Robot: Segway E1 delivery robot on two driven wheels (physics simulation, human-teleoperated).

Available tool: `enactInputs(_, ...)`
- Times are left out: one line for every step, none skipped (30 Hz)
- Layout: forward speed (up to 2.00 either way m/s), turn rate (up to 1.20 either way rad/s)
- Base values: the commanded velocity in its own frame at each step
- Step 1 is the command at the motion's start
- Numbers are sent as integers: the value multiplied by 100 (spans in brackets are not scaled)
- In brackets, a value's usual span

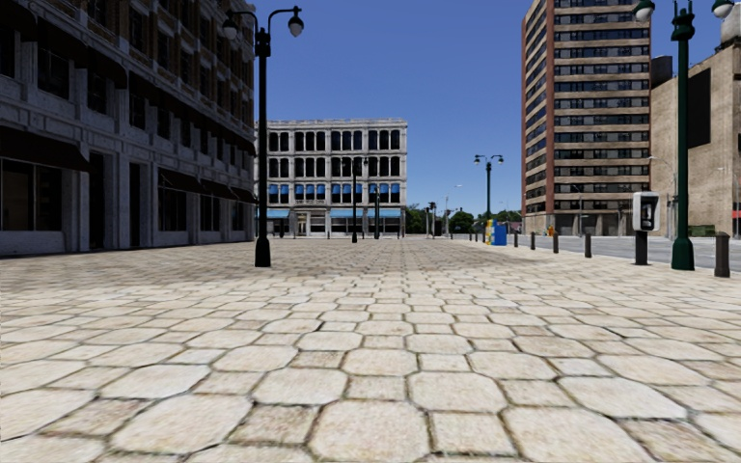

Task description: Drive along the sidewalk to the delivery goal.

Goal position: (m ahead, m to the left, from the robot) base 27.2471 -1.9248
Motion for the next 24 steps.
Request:
enactInputs(173, -46)
enactInputs(173, -9)
enactInputs(173, -3)
enactInputs(173, -2)
enactInputs(173, -1)
enactInputs(173, -1)
enactInputs(173, 0)
enactInputs(173, 0)
enactInputs(173, 0)
enactInputs(173, 0)
enactInputs(173, 0)
enactInputs(173, 0)
enactInputs(173, 0)
enactInputs(173, 0)
enactInputs(173, 0)
enactInputs(173, 0)
enactInputs(173, 0)
enactInputs(173, 0)
enactInputs(173, 0)
enactInputs(173, 0)
enactInputs(173, 0)
enactInputs(173, -9)
enactInputs(173, -9)
enactInputs(173, -84)
